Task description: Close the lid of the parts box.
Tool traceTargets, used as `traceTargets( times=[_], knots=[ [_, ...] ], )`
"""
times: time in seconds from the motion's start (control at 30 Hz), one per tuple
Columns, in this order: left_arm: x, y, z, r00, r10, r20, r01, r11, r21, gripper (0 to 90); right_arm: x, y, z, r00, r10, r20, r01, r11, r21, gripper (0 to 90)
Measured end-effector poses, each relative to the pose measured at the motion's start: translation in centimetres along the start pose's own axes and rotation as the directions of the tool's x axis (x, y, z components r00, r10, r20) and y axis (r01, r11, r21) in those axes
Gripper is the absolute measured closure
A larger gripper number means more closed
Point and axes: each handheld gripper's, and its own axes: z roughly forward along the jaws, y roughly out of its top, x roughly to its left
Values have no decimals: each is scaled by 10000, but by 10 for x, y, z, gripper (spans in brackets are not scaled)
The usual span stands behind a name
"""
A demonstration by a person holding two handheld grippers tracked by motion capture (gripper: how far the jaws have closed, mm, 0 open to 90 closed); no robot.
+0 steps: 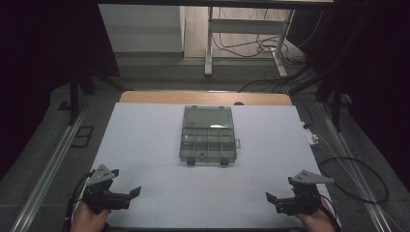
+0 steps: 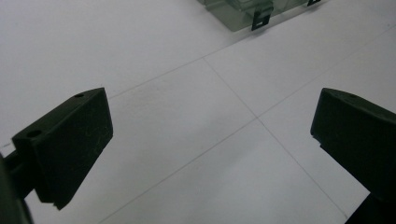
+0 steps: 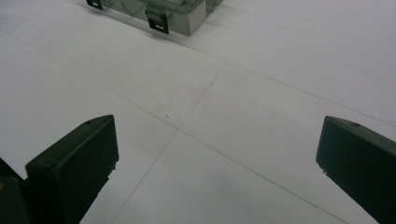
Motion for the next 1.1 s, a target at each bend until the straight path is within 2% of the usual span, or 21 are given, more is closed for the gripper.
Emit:
traceTargets(
  times=[0.17,0.37,0.47,0.67,0.9,1.1],
  knots=[
    [0,5,3,10000,34,-42,-34,9999,-117,0,-2,3,0,10000,10,-92,-11,10000,-86,0],
    [1,11,12,9998,186,-31,-186,9997,145,0,-4,7,2,10000,83,4,-83,9997,-246,0],
    [3,17,16,9999,142,14,-142,9999,69,0,-5,10,3,9999,81,-80,-83,9997,-220,0],
    [5,28,23,9997,21,256,-20,10000,-25,0,-4,20,8,9995,-96,-299,83,9990,-441,0],
    [5,43,35,9986,2,520,-6,10000,80,0,-4,30,15,9974,-248,-682,239,9996,-147,0],
    [2,55,44,9974,104,719,-106,9999,29,0,-6,40,21,9963,-233,-832,216,9995,-215,0]
  ],
)
